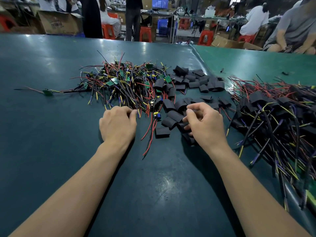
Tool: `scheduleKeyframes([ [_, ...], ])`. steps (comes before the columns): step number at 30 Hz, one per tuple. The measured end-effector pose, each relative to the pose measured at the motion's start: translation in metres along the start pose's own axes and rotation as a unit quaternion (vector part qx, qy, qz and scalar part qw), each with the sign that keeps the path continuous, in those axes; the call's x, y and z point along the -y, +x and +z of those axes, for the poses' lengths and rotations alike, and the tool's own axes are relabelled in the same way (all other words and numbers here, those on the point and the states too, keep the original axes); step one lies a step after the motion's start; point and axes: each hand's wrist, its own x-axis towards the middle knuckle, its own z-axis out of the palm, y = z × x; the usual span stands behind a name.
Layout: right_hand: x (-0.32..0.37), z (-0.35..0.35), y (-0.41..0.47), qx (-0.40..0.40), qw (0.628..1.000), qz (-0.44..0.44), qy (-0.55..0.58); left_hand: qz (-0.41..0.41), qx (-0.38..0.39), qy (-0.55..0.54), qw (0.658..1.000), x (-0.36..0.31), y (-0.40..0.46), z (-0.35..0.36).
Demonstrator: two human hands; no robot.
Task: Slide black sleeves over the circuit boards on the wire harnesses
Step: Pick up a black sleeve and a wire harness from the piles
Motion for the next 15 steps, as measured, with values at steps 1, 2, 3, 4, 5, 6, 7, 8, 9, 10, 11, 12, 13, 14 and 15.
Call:
scheduleKeyframes([
  [1,0.0,0.0,0.0,-0.002,1.0,0.004,-0.001,-0.009,-0.004,-0.011,1.0,0.001,0.001,-0.001],
  [2,0.0,0.0,0.0,-0.002,1.0,0.008,0.002,-0.017,-0.005,-0.025,1.0,0.001,0.001,-0.002],
  [3,0.0,0.001,-0.001,-0.003,1.0,0.01,0.003,-0.023,-0.007,-0.043,0.999,0.001,0.001,-0.002],
  [4,0.0,0.0,-0.001,-0.002,1.0,0.01,0.003,-0.025,-0.014,-0.069,0.997,0.0,0.001,-0.003],
  [5,0.001,0.0,-0.001,-0.003,1.0,0.008,0.003,-0.016,-0.026,-0.098,0.995,-0.001,0.001,-0.004],
  [6,0.001,0.0,-0.001,-0.004,1.0,0.004,0.004,0.005,-0.044,-0.125,0.991,-0.004,0.0,-0.004],
  [7,0.001,0.001,-0.002,-0.008,1.0,0.0,0.005,0.033,-0.066,-0.146,0.987,-0.006,-0.002,-0.004],
  [8,0.002,0.001,-0.002,-0.011,1.0,-0.005,0.004,0.057,-0.09,-0.162,0.981,-0.008,-0.004,-0.005],
  [9,0.002,0.002,-0.002,-0.013,1.0,-0.01,0.002,0.072,-0.109,-0.175,0.976,-0.01,-0.006,-0.005],
  [10,0.003,0.002,-0.002,-0.014,1.0,-0.012,0.0,0.079,-0.117,-0.181,0.973,-0.011,-0.007,-0.006],
  [11,0.003,0.003,-0.002,-0.014,1.0,-0.012,-0.001,0.084,-0.107,-0.182,0.974,-0.011,-0.008,-0.005],
  [12,0.003,0.003,-0.003,-0.014,1.0,-0.011,0.0,0.093,-0.073,-0.18,0.977,-0.011,-0.008,-0.004],
  [13,0.004,0.003,-0.003,-0.014,1.0,-0.011,-0.001,0.106,-0.022,-0.166,0.98,-0.011,-0.01,-0.003],
  [14,0.004,0.003,-0.003,-0.013,1.0,-0.013,-0.002,0.124,0.029,-0.136,0.982,-0.011,-0.012,-0.001],
  [15,0.004,0.003,-0.003,-0.011,1.0,-0.015,-0.004,0.138,0.067,-0.097,0.983,-0.011,-0.013,0.001],
])
